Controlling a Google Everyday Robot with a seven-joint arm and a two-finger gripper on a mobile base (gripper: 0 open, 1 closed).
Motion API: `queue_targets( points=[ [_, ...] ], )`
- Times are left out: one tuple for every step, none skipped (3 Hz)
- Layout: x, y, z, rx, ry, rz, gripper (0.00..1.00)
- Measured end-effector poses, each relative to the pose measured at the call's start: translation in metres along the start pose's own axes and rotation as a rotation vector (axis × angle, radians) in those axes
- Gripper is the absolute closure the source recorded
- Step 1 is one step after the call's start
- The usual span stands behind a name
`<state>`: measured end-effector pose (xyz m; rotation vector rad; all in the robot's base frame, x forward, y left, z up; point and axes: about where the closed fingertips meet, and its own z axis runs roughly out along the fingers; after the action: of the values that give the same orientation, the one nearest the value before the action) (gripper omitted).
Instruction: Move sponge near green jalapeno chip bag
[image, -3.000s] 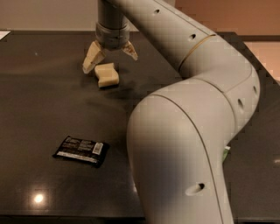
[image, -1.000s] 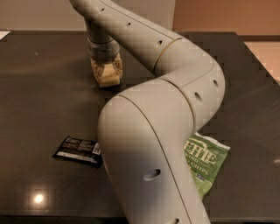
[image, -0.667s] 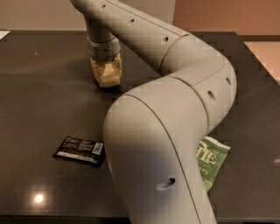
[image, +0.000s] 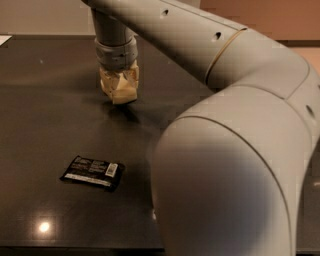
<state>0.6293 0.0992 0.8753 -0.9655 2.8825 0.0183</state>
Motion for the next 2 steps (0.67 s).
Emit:
queue_targets(
  points=[
    [0.027, 0.015, -0.015, -0.027, 0.013, -0.096, 1.00],
    [0.057, 0.026, -0.024, -0.067, 0.018, -0.187, 1.00]
  ],
)
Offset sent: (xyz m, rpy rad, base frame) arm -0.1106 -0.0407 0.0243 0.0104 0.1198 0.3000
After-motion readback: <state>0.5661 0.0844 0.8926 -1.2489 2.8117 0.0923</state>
